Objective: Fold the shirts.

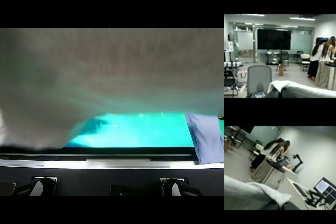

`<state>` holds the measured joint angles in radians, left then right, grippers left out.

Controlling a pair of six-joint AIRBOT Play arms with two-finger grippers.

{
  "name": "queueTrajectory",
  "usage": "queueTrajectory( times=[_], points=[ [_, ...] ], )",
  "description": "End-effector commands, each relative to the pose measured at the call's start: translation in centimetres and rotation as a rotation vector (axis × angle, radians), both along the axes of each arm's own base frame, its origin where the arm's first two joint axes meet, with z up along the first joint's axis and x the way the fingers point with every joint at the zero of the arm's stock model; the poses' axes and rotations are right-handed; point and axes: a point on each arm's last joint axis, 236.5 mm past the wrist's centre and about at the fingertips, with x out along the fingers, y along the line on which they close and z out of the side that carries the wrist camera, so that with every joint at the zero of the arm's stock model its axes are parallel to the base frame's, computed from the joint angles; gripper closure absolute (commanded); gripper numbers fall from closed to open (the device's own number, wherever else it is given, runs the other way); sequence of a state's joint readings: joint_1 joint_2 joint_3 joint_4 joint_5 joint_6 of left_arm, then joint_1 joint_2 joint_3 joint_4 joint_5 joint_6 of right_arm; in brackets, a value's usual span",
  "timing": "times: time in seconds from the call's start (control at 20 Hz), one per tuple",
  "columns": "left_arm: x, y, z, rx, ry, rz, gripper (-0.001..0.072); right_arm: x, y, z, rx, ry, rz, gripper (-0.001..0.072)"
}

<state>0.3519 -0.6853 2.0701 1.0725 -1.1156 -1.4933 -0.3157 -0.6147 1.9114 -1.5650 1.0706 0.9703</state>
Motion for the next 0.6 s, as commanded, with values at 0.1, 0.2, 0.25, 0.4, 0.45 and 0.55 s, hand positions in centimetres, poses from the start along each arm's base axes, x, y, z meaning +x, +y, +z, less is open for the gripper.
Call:
queueTrajectory(
  times=[0.1,0.2,0.25,0.4,0.45,0.55],
  points=[
    [0.4,0.3,-0.8,-0.006,0.045,0.010,0.0679,0.2,-0.8,-1.8,0.048,0.070,-0.027,0.0668],
    [4.0,1.3,-3.5,-0.021,0.175,0.002,0.0679,4.5,-2.6,-6.6,0.113,0.281,-0.044,0.0668],
    [6.6,2.2,-5.4,-0.041,0.252,-0.004,0.0679,7.8,-3.6,-9.8,0.157,0.412,-0.041,0.0668],
    [17.3,5.7,-18.0,-0.102,0.666,-0.034,0.0680,16.9,-5.1,-24.8,0.272,0.988,0.030,0.0668],
    [20.1,6.3,-24.2,-0.137,0.847,-0.062,0.0680,18.7,-5.7,-30.3,0.349,1.174,0.029,0.0668],
    [24.0,6.3,-36.2,-0.183,1.123,-0.126,0.0680,22.4,-6.0,-38.7,0.420,1.381,0.053,0.0668]
  ],
)
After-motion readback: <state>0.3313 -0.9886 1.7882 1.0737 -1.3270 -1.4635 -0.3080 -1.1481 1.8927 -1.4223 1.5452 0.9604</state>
